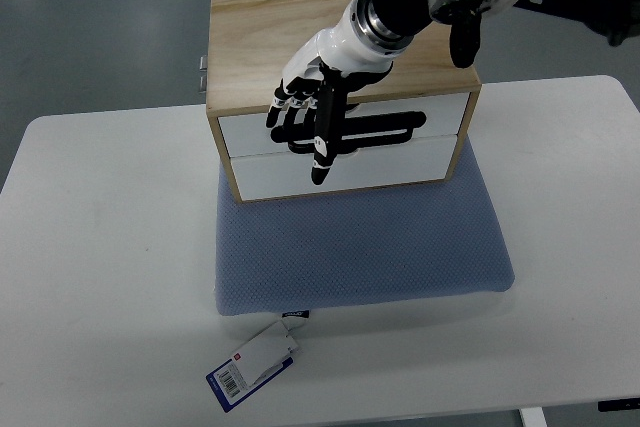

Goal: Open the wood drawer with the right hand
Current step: 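Reach the right hand to the upper drawer's black handle, then hook the handle with the right hand and pull the drawer toward the robot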

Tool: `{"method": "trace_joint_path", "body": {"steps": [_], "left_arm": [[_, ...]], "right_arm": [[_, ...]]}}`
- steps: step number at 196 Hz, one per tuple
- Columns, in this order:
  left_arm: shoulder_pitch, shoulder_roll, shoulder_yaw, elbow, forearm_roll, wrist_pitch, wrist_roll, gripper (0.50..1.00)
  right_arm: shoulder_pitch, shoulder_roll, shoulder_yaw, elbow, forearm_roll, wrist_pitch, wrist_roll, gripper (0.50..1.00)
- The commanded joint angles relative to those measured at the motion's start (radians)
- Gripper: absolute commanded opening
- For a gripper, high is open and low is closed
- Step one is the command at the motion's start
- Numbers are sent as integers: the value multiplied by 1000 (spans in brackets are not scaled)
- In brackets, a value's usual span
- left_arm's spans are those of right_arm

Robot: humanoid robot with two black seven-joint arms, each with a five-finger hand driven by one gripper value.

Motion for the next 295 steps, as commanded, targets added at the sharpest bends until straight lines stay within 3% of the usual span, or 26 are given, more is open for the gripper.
{"method": "trace_joint_path", "body": {"steps": [1, 49, 248, 295], "left_arm": [[0, 0, 2, 1, 0, 0, 0, 1000], [0, 0, 2, -1, 0, 0, 0, 1000], [0, 0, 0, 1, -1, 0, 0, 1000], [0, 0, 0, 2, 0, 0, 0, 1000]], "right_arm": [[-19, 2, -18, 0, -21, -34, 0, 946], [-51, 2, -40, -3, -93, -67, 0, 946], [-158, -2, -67, -40, -163, -49, 0, 946], [-169, -13, -54, -39, -136, 66, 0, 946]]}}
